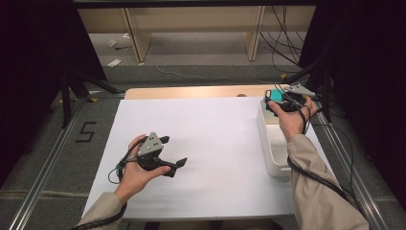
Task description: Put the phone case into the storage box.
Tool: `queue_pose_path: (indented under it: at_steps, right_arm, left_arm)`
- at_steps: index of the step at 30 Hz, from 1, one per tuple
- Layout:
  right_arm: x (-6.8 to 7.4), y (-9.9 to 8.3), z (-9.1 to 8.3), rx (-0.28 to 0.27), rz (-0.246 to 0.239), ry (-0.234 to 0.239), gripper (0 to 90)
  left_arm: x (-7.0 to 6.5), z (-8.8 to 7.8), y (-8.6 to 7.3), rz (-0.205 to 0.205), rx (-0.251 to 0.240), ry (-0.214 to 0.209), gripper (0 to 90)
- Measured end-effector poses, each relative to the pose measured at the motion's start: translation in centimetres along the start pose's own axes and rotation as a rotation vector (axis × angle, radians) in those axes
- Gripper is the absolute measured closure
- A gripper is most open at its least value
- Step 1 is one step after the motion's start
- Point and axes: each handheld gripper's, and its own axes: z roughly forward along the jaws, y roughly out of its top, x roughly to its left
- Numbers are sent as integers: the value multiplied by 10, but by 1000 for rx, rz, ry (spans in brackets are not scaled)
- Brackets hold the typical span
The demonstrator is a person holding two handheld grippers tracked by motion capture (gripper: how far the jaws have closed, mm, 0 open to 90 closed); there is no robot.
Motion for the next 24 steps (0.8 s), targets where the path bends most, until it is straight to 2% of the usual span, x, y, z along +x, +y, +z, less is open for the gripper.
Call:
queue_pose_path:
  at_steps: [6,24]
  right_arm:
    - [5,-2,-6,3,-14,14,156]
    - [20,-7,-21,-9,-35,101,166]
  left_arm:
    - [0,0,0,-1,1,0,9]
    - [0,0,0,-1,2,1,9]
